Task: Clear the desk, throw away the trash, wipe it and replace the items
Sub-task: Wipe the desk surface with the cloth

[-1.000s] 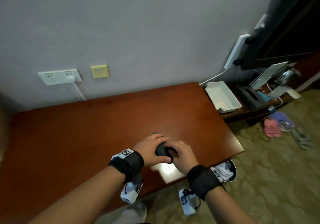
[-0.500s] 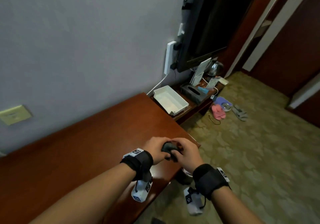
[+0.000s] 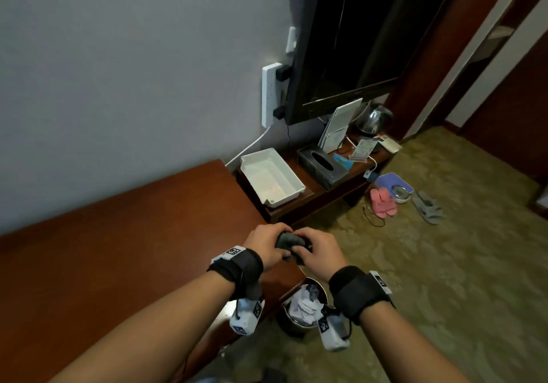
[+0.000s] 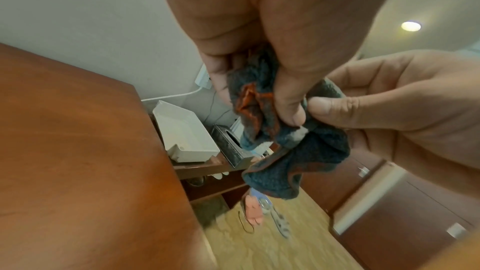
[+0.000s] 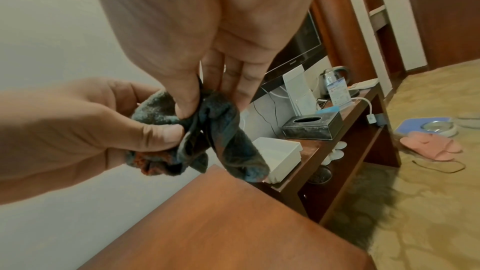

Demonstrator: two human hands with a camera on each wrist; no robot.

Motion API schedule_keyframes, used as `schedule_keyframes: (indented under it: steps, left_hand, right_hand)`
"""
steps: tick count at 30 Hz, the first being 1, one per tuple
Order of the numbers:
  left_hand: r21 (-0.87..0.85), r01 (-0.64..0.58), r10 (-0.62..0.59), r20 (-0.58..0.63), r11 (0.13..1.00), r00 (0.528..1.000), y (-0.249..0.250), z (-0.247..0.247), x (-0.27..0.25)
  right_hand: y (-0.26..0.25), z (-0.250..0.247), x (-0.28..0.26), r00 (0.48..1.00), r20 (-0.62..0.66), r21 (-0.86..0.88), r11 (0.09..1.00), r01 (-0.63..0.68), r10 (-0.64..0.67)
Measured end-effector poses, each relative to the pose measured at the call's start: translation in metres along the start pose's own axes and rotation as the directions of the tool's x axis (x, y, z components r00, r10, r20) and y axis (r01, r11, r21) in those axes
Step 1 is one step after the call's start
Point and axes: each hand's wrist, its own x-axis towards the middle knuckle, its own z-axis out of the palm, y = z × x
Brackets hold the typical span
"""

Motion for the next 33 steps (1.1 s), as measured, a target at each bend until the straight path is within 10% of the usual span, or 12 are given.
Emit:
schedule_keyframes:
  steps: [25,33]
  left_hand:
    - [-0.266,0.209,-0.23,-0.049,0.941,0.972,-0.011,0.023,0.265]
    - [-0.305,0.421,-0.459,-0.062,0.854,0.886,-0.07,0.018,0.33]
  right_hand:
    - [0.129,-0.057,0.262,0.958,0.262,-0.097,0.991,-0.094,0.116]
    - [0.148,-0.012,0.374,0.911,0.399,-0.059,0.994,-0.089,0.105]
